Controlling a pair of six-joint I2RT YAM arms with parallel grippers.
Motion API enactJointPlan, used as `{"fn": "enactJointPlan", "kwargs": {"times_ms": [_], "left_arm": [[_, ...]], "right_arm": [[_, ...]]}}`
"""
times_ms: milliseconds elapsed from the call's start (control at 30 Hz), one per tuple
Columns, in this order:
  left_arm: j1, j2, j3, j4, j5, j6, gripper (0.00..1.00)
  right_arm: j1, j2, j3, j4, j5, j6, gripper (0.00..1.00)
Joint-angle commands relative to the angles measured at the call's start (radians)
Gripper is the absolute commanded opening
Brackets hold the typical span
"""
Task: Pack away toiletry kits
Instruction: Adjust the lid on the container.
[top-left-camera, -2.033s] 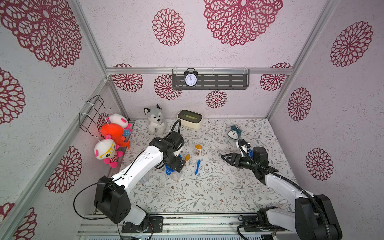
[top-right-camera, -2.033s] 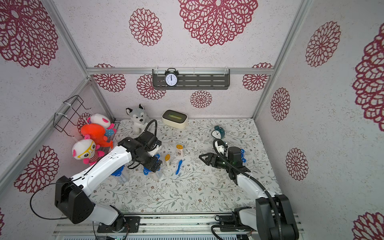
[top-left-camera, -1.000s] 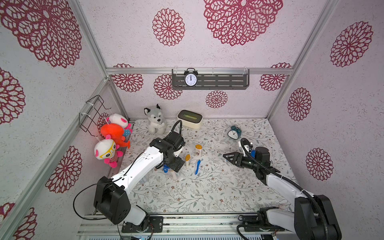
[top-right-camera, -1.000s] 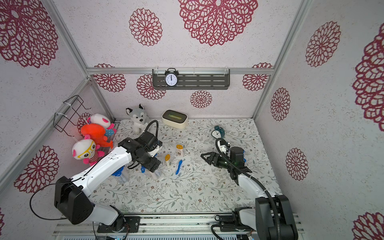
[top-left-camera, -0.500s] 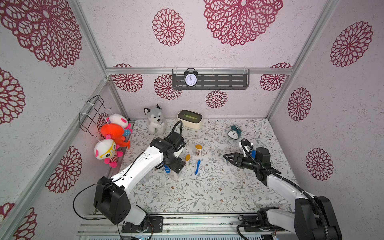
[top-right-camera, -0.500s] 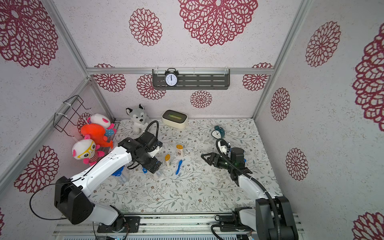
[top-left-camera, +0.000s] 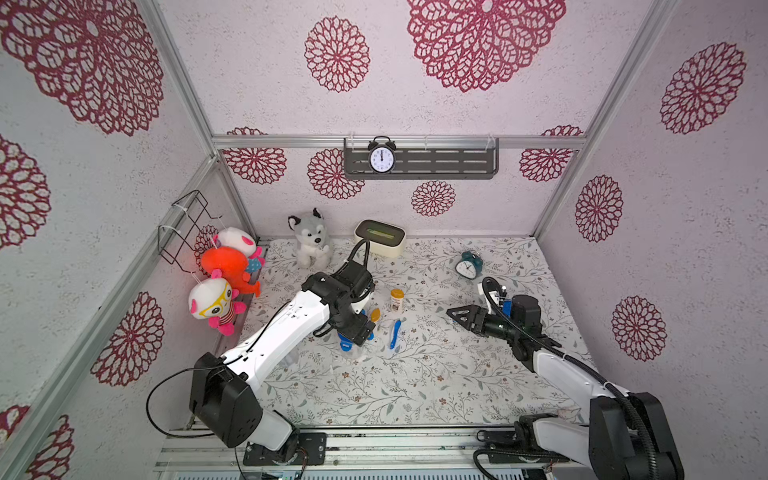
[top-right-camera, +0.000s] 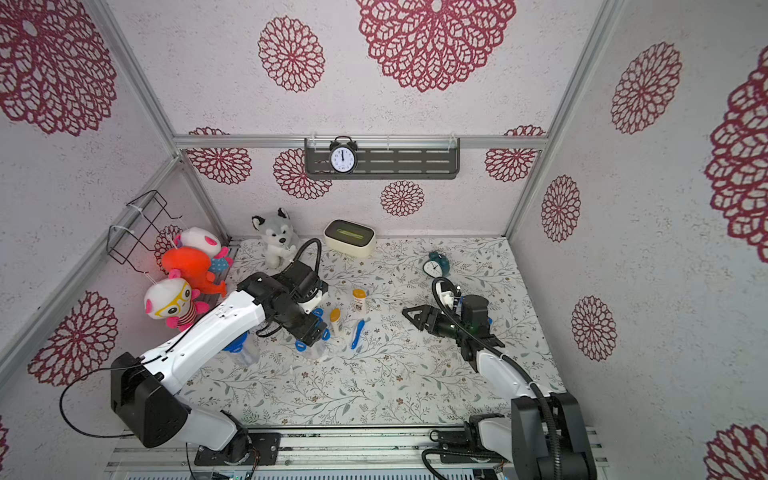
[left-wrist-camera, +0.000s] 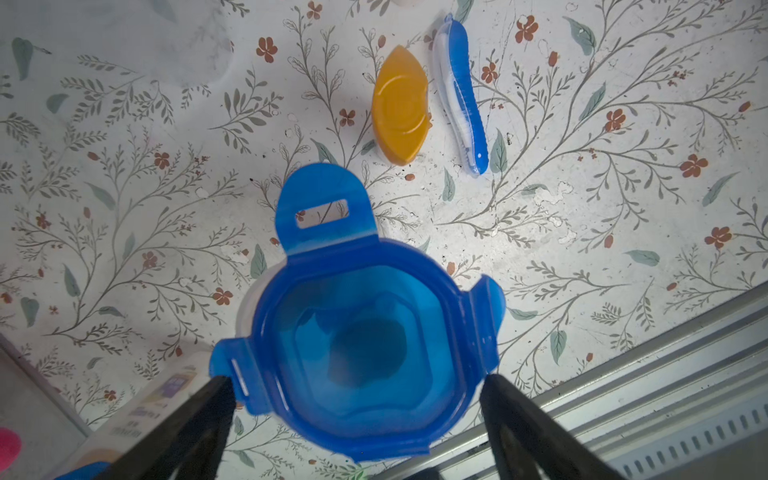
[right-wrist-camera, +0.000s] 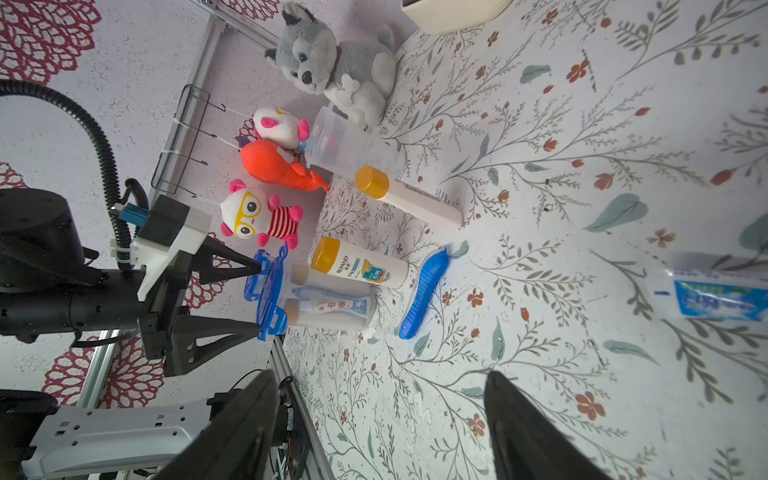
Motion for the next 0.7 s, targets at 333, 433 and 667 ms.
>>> {"fn": "enactJointPlan", "kwargs": {"times_ms": [333,433,667], "left_arm": [[0.209,-0.334,-0.225,0.241,0.057,-0.296,0.94],[0.275,-0.423,-0.299,0.278,0.108,-0.317,0.97],[0.359,-0.465,-0.398,0.38,0.228,-0.346,1.0]], "right_arm": [[0.4,0.153,0.165,0.156,0.222,0.261,0.62],[0.475,0.237,0.222,0.2,0.27,0.322,0.57],[0.599,0.408,0.301,0.307,0.377,0.456,0.54]]}}
